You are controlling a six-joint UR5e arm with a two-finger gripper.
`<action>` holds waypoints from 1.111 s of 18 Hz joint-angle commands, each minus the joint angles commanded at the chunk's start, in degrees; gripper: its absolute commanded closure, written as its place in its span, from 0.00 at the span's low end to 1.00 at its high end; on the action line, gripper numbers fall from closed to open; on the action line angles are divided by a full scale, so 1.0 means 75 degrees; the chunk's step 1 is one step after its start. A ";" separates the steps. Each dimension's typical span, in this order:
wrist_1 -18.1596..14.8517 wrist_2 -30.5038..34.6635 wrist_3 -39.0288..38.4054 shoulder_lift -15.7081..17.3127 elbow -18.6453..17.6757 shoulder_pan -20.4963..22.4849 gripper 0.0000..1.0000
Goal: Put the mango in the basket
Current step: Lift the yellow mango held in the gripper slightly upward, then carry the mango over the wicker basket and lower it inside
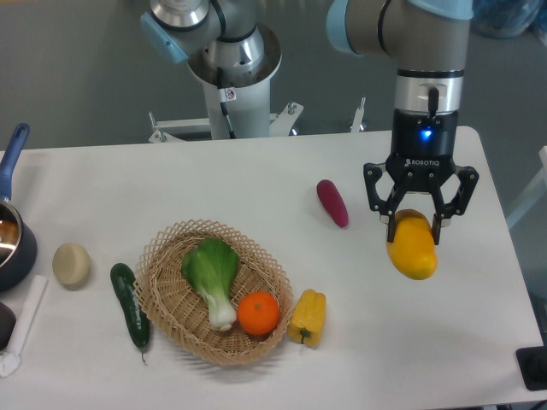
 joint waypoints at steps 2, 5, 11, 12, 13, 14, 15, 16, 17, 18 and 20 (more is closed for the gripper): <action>0.0000 0.0000 0.0000 0.0000 -0.0058 -0.0047 0.54; -0.0011 0.0000 -0.0012 0.0000 -0.0047 -0.0047 0.54; -0.0023 0.0023 -0.0070 -0.0012 -0.0222 -0.0152 0.54; -0.0023 0.0035 -0.0082 -0.0012 -0.0292 -0.0257 0.54; -0.0023 0.0047 -0.0070 -0.0012 -0.0374 -0.0327 0.54; -0.0023 0.0047 -0.0094 -0.0012 -0.0468 -0.0375 0.54; -0.0023 0.0047 -0.0094 -0.0012 -0.0538 -0.0421 0.54; -0.0023 0.0082 -0.0105 -0.0012 -0.0620 -0.0538 0.54; -0.0023 0.0117 -0.0187 -0.0023 -0.0679 -0.0643 0.54; -0.0023 0.0210 -0.0327 -0.0047 -0.0691 -0.0772 0.54; -0.0023 0.0386 -0.0876 -0.0105 -0.0680 -0.1053 0.54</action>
